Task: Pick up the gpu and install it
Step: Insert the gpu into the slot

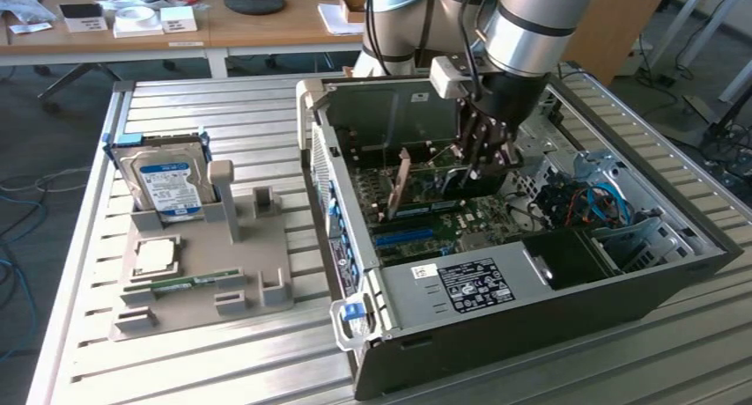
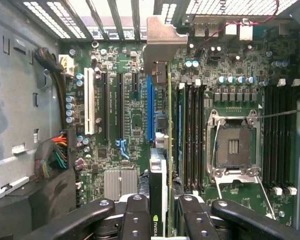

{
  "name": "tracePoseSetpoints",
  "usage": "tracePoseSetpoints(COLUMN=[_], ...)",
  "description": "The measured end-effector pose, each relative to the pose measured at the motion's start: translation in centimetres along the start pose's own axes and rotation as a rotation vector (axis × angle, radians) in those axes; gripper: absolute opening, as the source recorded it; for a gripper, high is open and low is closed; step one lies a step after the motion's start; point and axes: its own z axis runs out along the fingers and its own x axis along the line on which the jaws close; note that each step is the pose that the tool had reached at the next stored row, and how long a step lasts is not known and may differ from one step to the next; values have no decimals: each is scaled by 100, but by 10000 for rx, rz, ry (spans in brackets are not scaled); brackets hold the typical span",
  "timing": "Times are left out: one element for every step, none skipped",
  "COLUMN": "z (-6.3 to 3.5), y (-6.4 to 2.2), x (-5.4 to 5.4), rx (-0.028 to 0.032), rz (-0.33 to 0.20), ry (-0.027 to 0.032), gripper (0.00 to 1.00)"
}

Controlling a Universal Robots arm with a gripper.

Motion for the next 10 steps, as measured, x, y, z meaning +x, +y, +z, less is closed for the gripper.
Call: tracePoseSetpoints(z=[0,0,1,1,1,1,1,1,0,0], y=[11,21,31,38,45,51,56,56,56,56], x=[1,1,1,1,1,2,2,4,8,14], rx=[0,0,0,0,0,-1,0,0,-1,-1], rz=[0,1,1,1,1,1,1,0,-1,0], ry=[1,1,1,1,2,2,1,2,2,2], gripper=[27,27,27,27,27,27,27,27,27,27])
